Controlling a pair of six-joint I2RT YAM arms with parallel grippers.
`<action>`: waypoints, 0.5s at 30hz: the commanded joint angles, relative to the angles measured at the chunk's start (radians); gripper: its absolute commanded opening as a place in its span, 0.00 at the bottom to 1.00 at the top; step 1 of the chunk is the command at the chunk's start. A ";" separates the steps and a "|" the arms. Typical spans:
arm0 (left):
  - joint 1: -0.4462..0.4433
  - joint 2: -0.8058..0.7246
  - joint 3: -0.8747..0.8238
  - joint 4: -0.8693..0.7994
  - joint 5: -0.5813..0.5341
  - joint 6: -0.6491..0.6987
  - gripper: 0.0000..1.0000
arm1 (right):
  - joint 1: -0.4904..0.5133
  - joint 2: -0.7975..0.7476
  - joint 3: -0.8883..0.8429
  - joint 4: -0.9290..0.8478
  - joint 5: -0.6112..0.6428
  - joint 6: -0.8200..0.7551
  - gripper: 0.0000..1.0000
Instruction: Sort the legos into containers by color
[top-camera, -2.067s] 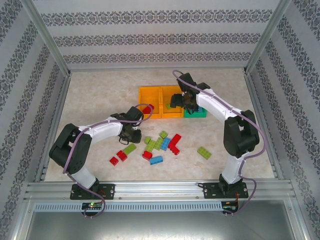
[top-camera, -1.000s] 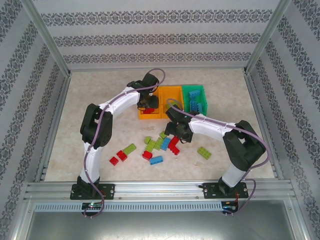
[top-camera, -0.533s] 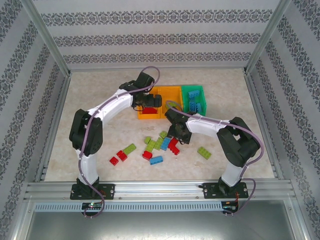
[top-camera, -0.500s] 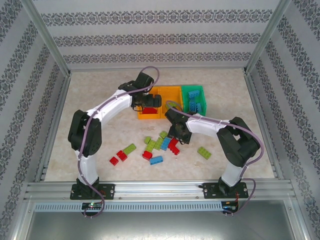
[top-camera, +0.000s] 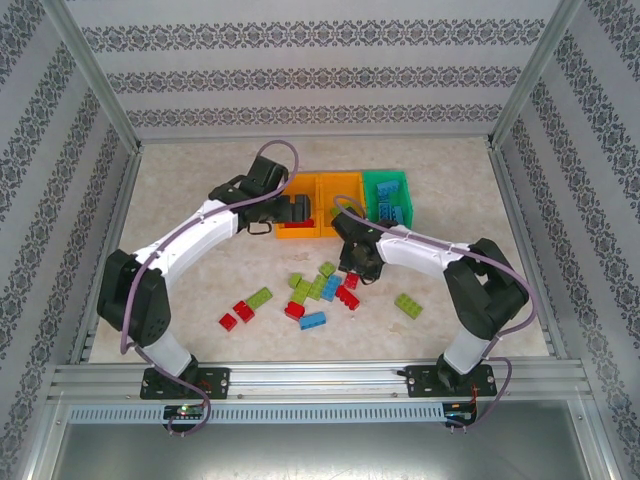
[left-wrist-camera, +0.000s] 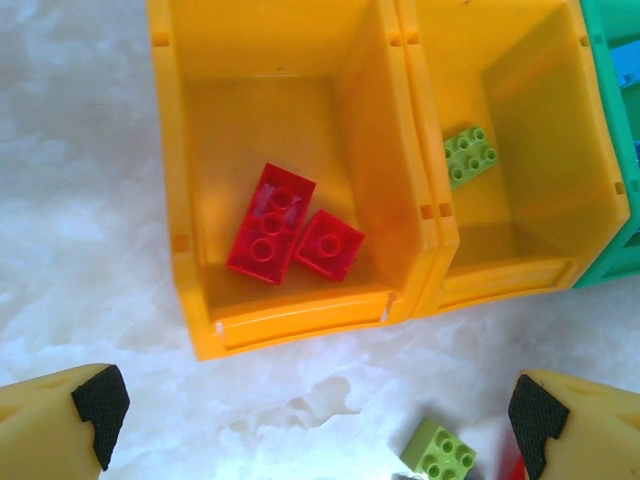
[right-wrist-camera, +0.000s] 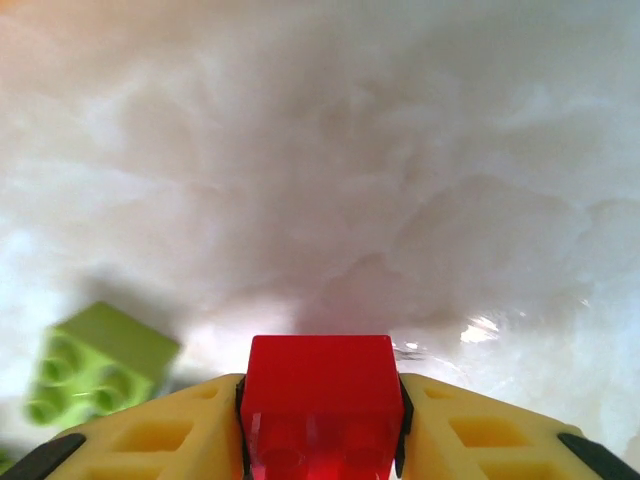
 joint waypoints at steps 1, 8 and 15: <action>0.007 -0.060 -0.047 0.000 -0.069 0.049 0.99 | -0.007 -0.031 0.107 0.004 0.030 -0.061 0.41; 0.007 -0.136 -0.155 -0.050 -0.149 0.038 0.99 | -0.010 0.085 0.389 0.017 0.008 -0.166 0.41; 0.014 -0.226 -0.277 -0.092 -0.182 -0.017 0.99 | -0.038 0.277 0.638 0.019 -0.018 -0.212 0.40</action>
